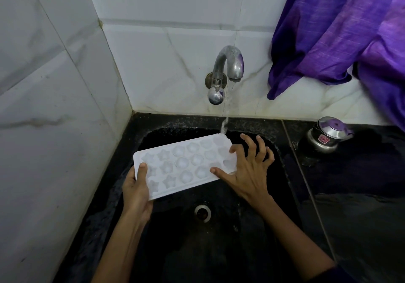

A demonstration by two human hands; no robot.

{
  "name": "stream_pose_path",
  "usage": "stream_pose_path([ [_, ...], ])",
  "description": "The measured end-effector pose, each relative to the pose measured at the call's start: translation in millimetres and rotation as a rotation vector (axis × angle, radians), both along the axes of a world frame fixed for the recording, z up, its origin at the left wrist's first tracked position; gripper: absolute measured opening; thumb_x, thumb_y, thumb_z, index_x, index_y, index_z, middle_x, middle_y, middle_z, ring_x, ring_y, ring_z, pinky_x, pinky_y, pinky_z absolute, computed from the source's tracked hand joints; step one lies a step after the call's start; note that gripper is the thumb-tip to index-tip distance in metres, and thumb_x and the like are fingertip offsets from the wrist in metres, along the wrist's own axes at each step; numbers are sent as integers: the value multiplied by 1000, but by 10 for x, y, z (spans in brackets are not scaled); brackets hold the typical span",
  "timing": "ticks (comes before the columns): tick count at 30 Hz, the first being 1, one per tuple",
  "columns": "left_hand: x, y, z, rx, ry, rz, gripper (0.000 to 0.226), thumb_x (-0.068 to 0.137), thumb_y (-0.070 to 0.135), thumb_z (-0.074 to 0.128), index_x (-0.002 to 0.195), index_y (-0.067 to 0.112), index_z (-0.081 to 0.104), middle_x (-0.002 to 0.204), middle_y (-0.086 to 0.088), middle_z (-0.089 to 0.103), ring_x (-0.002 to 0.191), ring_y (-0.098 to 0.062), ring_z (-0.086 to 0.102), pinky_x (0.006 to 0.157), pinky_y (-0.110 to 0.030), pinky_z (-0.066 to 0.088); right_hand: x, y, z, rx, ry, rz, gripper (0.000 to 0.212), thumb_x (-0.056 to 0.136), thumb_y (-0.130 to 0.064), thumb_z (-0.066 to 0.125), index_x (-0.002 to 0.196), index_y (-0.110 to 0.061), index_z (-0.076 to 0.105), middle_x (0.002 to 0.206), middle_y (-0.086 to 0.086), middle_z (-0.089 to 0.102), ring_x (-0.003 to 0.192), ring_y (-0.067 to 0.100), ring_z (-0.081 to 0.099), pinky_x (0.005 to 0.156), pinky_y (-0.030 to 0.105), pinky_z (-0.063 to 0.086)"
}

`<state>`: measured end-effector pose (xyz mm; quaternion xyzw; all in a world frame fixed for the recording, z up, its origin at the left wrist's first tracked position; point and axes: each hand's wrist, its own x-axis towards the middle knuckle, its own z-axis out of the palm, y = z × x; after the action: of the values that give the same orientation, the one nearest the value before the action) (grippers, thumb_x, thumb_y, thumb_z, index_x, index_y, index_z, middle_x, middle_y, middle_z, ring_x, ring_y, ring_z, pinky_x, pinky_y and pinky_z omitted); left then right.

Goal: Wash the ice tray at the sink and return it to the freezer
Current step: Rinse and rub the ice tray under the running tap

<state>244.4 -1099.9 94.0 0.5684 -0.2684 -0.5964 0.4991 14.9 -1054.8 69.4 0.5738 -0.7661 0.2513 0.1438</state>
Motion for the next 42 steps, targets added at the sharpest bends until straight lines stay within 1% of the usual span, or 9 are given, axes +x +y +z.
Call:
stream_pose_path([
  [6,-37,-50,29,-32,-24,37,28,99,24,46,122,14,57,113,-7,65,95,-24,65,70,-33,52,-88,32,-146,102,36,164,59,85,-75,22,97,-32,61,140,1,29,134,32,17,101,45,13],
  [12,-54,-120,49,-27,-24,43,32,99,25,44,128,12,53,115,-8,63,89,-19,63,68,-31,51,-91,-21,-139,152,81,118,58,90,-67,15,110,-38,61,145,2,27,133,36,17,99,46,14],
  [17,-11,-129,9,-10,-33,41,35,99,26,45,131,12,52,118,-8,62,97,-25,63,74,-35,51,-92,-16,-95,145,77,109,52,85,-73,22,95,-41,61,141,6,39,133,36,18,100,45,12],
  [22,18,-120,-24,1,-34,24,35,99,27,46,130,14,52,115,-7,63,92,-22,63,78,-37,51,-103,-16,-91,195,67,169,49,85,-70,28,106,-42,62,151,7,28,137,35,8,101,47,7],
  [24,30,-118,-36,-3,-40,23,34,99,26,45,130,13,52,116,-8,62,95,-23,63,78,-37,51,-109,-12,-79,212,53,182,48,83,-70,32,104,-41,64,151,8,30,137,34,6,101,47,6],
  [30,9,-110,-79,-5,-50,17,30,98,28,47,124,16,55,114,-9,64,98,-27,64,81,-40,52,-159,39,-40,185,152,109,48,75,-75,36,86,-41,68,143,6,43,134,36,17,100,50,11],
  [36,-58,-87,-52,-30,-29,-6,28,99,26,45,123,15,55,109,-5,65,95,-23,64,82,-40,52,-110,85,-52,160,217,57,50,83,-68,30,97,-40,69,149,5,28,136,40,18,100,54,15],
  [39,-70,-80,-36,-46,-26,-6,24,99,24,46,120,16,56,104,-3,65,92,-21,64,81,-39,51,-116,108,-30,144,160,63,46,76,-69,36,85,-40,71,149,6,32,136,41,15,100,51,13],
  [42,-58,-76,-50,-39,-28,-20,20,99,25,46,114,20,57,105,-2,66,94,-22,65,84,-41,52,-145,138,6,167,79,56,45,73,-72,38,86,-43,70,150,8,34,137,40,11,101,47,9],
])
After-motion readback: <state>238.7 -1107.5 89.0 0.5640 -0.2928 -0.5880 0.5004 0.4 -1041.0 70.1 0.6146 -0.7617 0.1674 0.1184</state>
